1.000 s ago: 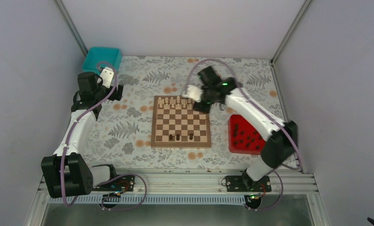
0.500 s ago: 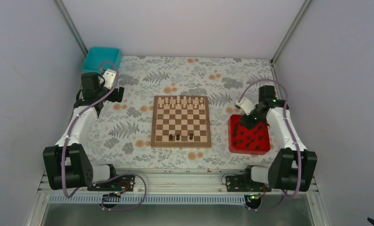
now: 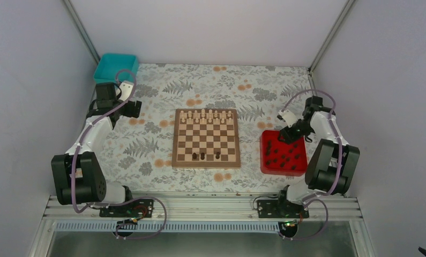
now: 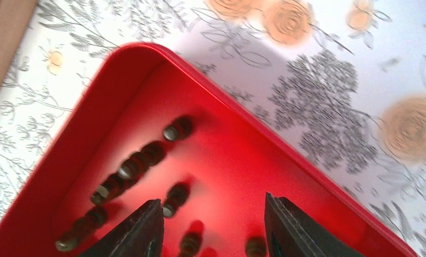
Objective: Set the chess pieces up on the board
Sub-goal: Pick up the chess piece from the storage box.
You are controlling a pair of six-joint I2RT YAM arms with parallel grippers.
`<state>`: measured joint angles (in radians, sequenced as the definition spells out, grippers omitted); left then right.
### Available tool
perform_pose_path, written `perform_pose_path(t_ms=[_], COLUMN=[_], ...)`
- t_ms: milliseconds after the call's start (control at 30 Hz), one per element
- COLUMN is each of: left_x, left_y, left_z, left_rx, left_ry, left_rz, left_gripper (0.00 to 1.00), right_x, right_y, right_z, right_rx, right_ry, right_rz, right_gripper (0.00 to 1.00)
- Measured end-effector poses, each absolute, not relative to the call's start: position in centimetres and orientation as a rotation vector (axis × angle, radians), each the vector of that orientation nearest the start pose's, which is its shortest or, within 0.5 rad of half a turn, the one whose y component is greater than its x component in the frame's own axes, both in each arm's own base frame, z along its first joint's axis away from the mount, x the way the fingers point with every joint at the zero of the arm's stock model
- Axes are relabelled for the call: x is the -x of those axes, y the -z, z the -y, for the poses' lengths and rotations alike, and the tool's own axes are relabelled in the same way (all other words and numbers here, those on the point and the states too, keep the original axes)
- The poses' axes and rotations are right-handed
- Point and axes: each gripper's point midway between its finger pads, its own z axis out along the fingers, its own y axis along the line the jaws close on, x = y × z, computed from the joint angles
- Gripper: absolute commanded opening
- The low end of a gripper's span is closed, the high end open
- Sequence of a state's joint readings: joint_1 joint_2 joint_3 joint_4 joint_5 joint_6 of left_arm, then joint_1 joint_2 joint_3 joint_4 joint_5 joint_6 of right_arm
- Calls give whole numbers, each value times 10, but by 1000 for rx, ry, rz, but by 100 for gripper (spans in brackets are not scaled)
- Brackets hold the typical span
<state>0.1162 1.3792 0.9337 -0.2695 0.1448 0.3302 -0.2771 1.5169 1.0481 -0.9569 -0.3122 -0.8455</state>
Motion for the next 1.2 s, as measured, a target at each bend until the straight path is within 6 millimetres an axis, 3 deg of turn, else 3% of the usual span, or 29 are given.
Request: perform_pose_path(t_ms=[167,600,1200], left_x=[-403,-402,-399], left_y=[-160,-173,-188], left_z=[-22,-22,-18], left_rx=[-317,-318,-325], left_ry=[-69,-72,-52], left_rz=[-2261,-2233,-2190], left_gripper=[100,100,100], right_x=[-288,-268,-265], right_y=[-81,-64,-51], right_z=[4,-30,-29], right_rx=[900,1025,1026], right_ry=[-337,-343,-244], right_rz=[-2697,-2700,-2702], right_gripper=[51,51,42])
